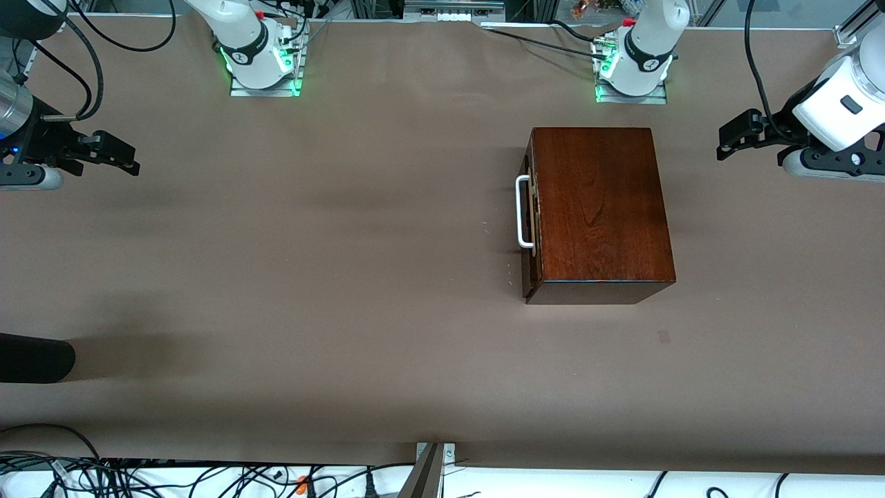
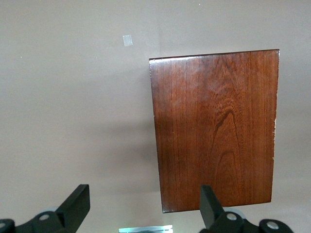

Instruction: Open drawer, take yellow block, close drawer

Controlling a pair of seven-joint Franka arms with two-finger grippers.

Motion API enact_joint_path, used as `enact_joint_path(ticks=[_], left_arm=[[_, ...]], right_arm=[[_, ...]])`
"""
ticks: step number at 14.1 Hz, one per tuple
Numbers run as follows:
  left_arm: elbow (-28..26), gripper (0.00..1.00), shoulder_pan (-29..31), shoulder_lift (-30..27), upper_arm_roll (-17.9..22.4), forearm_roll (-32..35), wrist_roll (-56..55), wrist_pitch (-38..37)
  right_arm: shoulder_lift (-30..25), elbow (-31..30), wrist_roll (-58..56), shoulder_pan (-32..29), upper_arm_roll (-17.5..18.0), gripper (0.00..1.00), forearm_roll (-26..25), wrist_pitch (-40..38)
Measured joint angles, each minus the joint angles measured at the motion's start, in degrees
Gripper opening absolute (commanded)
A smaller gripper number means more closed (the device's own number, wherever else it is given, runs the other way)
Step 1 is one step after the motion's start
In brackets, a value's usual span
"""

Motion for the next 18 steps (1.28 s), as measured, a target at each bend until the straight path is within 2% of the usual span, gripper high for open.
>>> enact_joint_path(ticks=[13,15,18], left_arm=[[0.0,1.00,0.1,0.0,-0.3,0.1,-0.2,0.6],[0.0,1.00,0.0,0.0,-3.5,0.1,-4.0,0.6],[0.0,1.00,-0.4,0.9,-11.6,0.1,-13.1,1.4]], right_arm=[[0.0,0.0,0.0,0.0,0.0,1.00,0.0,-0.1],[0.0,0.0,0.0,0.0,0.0,1.00,0.0,-0.1],[0.0,0.0,0.0,0.0,0.0,1.00,0.0,-0.1]])
